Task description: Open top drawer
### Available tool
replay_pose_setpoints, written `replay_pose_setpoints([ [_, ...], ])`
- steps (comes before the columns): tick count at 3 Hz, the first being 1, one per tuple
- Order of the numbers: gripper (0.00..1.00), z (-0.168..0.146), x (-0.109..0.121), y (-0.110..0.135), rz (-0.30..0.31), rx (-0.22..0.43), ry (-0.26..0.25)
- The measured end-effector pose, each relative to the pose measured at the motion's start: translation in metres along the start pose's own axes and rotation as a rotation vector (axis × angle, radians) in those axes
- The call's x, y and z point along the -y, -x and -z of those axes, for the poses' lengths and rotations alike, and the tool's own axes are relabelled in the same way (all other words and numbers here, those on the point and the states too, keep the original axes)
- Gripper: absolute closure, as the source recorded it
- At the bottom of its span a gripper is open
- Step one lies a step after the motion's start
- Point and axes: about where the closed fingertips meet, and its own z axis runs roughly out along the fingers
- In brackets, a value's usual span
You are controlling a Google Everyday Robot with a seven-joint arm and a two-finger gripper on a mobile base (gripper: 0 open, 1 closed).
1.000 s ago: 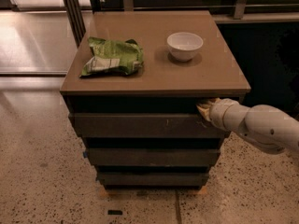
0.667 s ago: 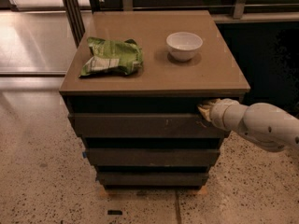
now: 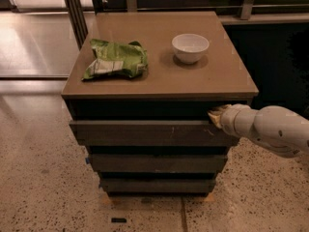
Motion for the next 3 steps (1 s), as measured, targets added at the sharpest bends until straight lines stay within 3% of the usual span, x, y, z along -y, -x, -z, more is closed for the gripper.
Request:
replay_pose_setpoints([
  [1, 1.00, 0.019, -0.006, -0.003, -0.077, -0.026, 0.031],
  [2, 1.00, 0.040, -0.017, 0.001, -0.178, -0.032, 0.099],
  [3, 1.00, 0.049, -0.033, 0.008, -0.220, -0.033, 0.196],
])
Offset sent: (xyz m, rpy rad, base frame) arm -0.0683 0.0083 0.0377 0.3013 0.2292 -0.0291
